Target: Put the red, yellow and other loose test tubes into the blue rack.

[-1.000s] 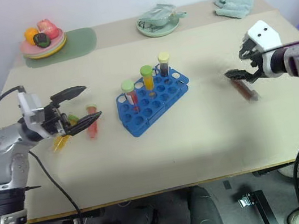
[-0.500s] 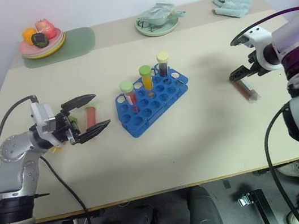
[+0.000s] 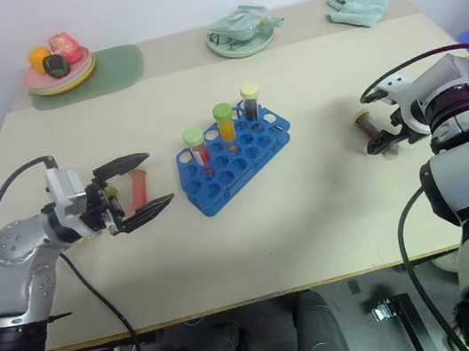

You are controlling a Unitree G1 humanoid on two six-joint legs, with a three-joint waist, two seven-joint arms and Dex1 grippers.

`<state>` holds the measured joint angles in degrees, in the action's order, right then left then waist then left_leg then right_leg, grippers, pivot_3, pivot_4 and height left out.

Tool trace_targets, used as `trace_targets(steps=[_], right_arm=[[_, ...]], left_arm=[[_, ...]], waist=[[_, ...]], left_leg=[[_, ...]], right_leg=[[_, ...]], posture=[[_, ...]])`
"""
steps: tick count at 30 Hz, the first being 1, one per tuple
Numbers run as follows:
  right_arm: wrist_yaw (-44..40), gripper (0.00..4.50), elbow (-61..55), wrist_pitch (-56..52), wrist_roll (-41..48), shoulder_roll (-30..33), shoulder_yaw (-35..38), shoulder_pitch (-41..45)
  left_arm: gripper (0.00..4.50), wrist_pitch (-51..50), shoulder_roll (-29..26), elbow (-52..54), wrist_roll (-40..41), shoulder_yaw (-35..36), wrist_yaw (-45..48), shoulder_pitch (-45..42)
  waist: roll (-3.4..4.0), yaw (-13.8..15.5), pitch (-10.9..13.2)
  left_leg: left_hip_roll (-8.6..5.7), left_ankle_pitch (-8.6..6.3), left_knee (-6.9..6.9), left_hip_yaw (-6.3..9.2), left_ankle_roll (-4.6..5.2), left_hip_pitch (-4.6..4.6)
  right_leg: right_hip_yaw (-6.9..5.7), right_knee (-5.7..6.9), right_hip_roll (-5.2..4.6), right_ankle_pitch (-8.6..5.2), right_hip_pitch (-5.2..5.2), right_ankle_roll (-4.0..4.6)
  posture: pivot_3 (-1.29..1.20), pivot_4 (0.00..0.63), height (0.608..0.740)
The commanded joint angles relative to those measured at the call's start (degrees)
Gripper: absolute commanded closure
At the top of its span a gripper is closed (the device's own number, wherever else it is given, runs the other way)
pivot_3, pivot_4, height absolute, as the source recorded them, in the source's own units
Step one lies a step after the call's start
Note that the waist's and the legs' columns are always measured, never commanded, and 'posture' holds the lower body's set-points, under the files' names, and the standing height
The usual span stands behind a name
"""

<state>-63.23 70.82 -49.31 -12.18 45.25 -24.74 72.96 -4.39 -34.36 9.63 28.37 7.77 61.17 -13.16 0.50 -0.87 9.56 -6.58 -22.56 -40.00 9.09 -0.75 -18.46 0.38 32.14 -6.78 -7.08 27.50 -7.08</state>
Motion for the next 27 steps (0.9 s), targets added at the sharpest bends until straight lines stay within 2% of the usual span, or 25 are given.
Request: trace_targets(steps=[1,4,9,12,15,18,20,22,24,27], right_arm=[[1.5,2.23,0.7,1.1,-0.6,-0.2,2.3,1.1],[2.1,3.65,0.7,1.0,-0.7,-0.6,3.4,1.1],[0.7,3.7,-1.1,1.3,-1.6,-0.4,3.6,1.0],[-3.5,3.7,-5.1,-1.0,0.8,0.9,5.9,1.4],[-1.3,3.7,-16.0,-0.5,6.3,3.0,13.9,-2.7],[5.7,3.7,-36.0,-3.6,16.5,1.6,32.3,-12.6],[12.6,3.7,-52.8,-0.5,21.6,-3.9,44.0,-21.5],[16.8,3.7,-66.9,1.9,25.7,-10.9,48.4,-29.4],[22.0,3.7,-77.3,7.0,26.0,-17.7,47.3,-35.9],[28.3,3.7,-82.4,16.7,24.8,-26.7,43.6,-41.5]], left_arm=[[0.0,-0.6,-1.1,2.1,1.6,1.7,-0.5,0.1],[0.0,-0.8,-1.3,2.0,1.8,1.6,-0.6,-0.3],[0.0,-1.3,-1.4,1.7,1.7,1.3,-0.9,-1.5],[0.0,-1.3,-1.4,1.4,1.5,1.2,-1.0,-2.3],[0.0,-1.5,-1.4,1.4,1.7,1.3,-1.0,-2.6],[0.0,-1.7,-1.5,1.0,2.0,1.8,-1.1,-2.8],[0.0,-1.5,-1.8,0.4,2.1,2.2,-0.9,-2.8],[0.0,-1.2,-2.2,-0.4,2.1,2.5,-0.7,-3.2],[0.0,-1.4,-2.4,-1.5,2.2,2.6,-0.5,-4.1],[0.0,-0.2,-2.7,-4.1,1.4,2.2,0.8,-5.9]], waist=[[0.0,0.0,0.0],[0.0,0.0,0.0],[0.0,0.0,0.0],[0.02,0.0,0.0],[0.05,0.1,0.0],[0.02,0.4,0.0],[0.01,0.4,0.0],[0.03,0.4,0.0],[0.04,0.2,0.0],[0.06,0.0,0.0]], left_leg=[[0.0,0.0,0.0,0.0,0.0,0.0],[0.0,0.0,0.0,0.0,0.0,0.0],[0.0,0.0,-0.01,0.0,0.0,0.01],[0.0,0.0,-0.01,0.0,0.0,0.0],[0.0,0.0,0.0,0.0,0.0,-0.01],[0.0,0.0,0.02,0.09,0.0,-0.02],[-0.01,-0.01,0.01,0.11,0.0,-0.03],[0.0,0.0,-0.01,0.12,-0.01,-0.02],[0.02,0.0,0.0,0.14,-0.01,0.03],[0.01,0.0,-0.07,0.01,-0.01,0.1]], right_leg=[[0.0,0.0,0.0,0.0,0.0,0.0],[0.0,0.0,0.0,0.0,-0.02,0.0],[0.0,0.0,0.0,0.0,-0.02,0.0],[0.0,0.01,0.0,0.0,-0.01,0.0],[0.0,0.0,0.0,0.0,0.02,0.0],[-0.02,-0.04,0.01,0.0,-0.03,0.0],[-0.03,-0.01,0.01,0.0,-0.01,-0.01],[-0.04,0.03,0.01,0.0,-0.02,-0.01],[-0.05,0.03,0.04,0.0,-0.06,-0.01],[0.01,0.09,0.02,0.03,-0.06,0.01]], posture=[[0.0,0.15,0.74],[0.0,0.15,0.74],[0.0,0.15,0.74],[0.0,0.15,0.74],[0.0,0.15,0.74],[0.0,0.15,0.74],[0.0,0.15,0.74],[0.0,0.15,0.74],[0.0,0.15,0.74],[0.0,0.15,0.74]])
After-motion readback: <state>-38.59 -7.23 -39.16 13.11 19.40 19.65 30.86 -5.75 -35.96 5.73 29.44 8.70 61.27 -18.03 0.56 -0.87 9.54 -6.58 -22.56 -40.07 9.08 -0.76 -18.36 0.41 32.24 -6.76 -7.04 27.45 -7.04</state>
